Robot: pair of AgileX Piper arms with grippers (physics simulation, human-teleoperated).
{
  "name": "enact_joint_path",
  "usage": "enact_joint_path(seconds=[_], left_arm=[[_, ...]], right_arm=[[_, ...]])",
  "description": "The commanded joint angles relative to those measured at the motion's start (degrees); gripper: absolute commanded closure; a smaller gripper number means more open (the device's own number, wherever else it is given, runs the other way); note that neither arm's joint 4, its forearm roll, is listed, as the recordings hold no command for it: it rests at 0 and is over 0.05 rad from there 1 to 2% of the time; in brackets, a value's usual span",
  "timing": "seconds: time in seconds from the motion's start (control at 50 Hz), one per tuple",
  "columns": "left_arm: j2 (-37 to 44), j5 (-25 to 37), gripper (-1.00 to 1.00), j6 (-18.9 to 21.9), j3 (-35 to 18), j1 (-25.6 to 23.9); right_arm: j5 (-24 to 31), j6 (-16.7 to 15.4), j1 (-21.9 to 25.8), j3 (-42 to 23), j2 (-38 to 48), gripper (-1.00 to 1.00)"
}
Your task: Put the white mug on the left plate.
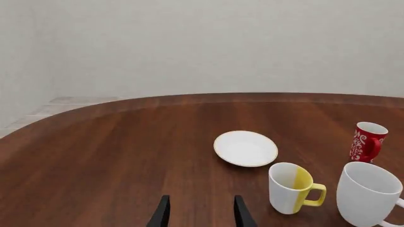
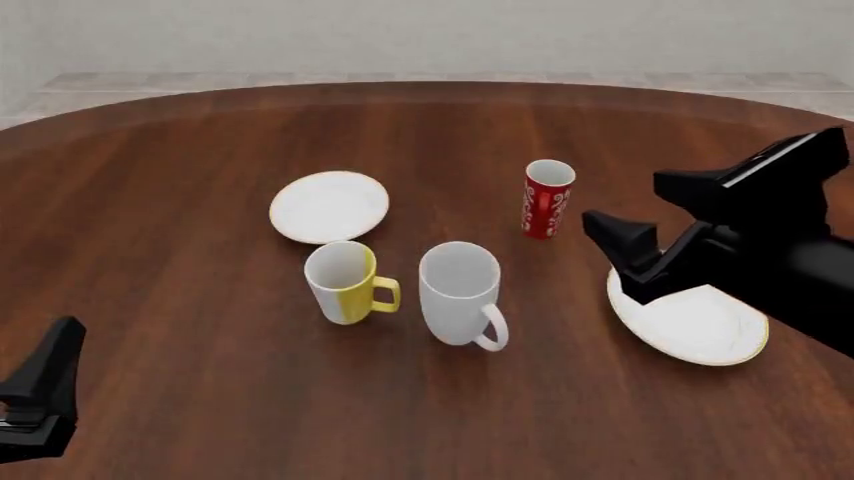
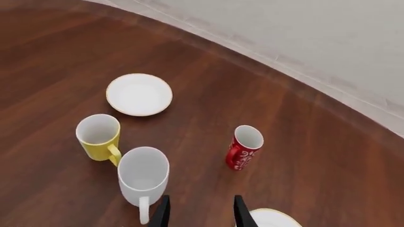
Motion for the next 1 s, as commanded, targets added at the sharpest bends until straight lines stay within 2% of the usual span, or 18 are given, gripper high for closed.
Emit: enact_joint_path(seconds=[0.02, 1.0], left_arm=[[0.00, 0.00, -1.00, -0.01, 0.00, -0.01], [0.00, 0.00, -1.00, 0.00, 0.00, 0.01]], right_arm=[[-1.74, 0.40, 2.37, 0.40, 2.39, -1.00], [-7.98, 3.42, 9.26, 1.80, 10.68, -1.00]])
